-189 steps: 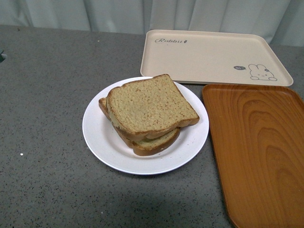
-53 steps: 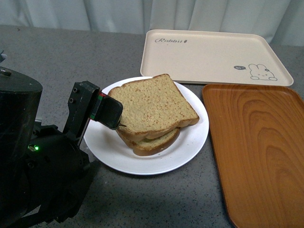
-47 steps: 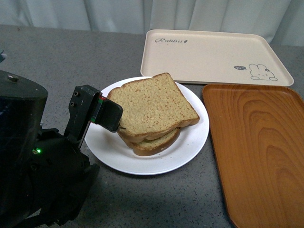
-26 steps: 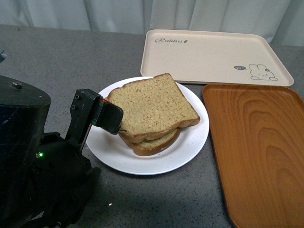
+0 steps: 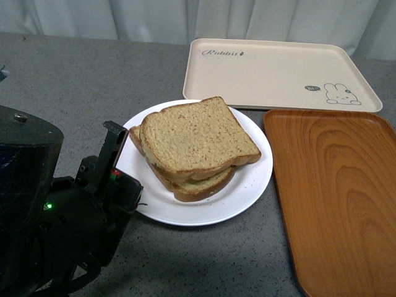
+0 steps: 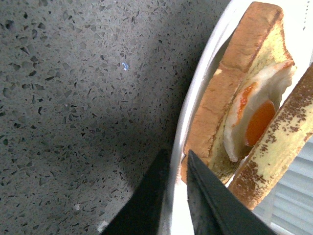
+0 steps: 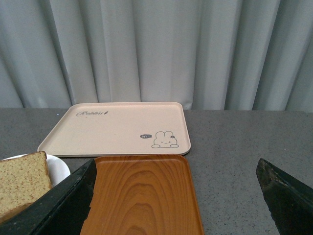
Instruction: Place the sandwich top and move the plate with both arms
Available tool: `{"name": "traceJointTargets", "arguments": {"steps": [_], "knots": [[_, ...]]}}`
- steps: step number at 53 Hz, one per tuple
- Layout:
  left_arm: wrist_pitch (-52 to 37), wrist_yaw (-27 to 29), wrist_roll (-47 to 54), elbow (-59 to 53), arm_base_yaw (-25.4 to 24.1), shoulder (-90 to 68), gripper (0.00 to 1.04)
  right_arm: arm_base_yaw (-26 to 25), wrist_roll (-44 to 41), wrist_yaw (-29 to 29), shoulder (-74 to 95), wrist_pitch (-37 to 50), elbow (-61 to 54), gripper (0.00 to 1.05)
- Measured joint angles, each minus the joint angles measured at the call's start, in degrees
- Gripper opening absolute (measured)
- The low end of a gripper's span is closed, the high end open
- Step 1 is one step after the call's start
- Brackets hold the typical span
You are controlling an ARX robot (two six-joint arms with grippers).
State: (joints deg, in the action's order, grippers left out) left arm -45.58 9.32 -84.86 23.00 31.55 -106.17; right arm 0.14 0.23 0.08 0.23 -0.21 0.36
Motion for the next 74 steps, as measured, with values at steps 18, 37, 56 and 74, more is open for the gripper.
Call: {"name": "traceJointTargets", "arguments": {"steps": [18, 37, 56, 74], "knots": [[-2.16, -0.09, -0.09, -0.5, -0.81, 0.35, 0.04, 0.0, 0.0, 0.0, 0.0, 0.0, 0.0, 0.96], [-2.05, -0.28, 0.17, 1.2, -3.96, 7.34, 0.04, 0.0, 0.0, 0.0, 0.0, 0.0, 0.0, 0.96], [5.57, -0.26, 5.66, 19.52, -4.57, 0.26, 0.04, 0.0, 0.0, 0.0, 0.0, 0.0, 0.0, 0.96], [12.81, 0.13, 14.43, 37.18, -5.4, -14.1, 0.04, -0.02, 0.0, 0.0, 0.0, 0.0, 0.0, 0.96]]}}
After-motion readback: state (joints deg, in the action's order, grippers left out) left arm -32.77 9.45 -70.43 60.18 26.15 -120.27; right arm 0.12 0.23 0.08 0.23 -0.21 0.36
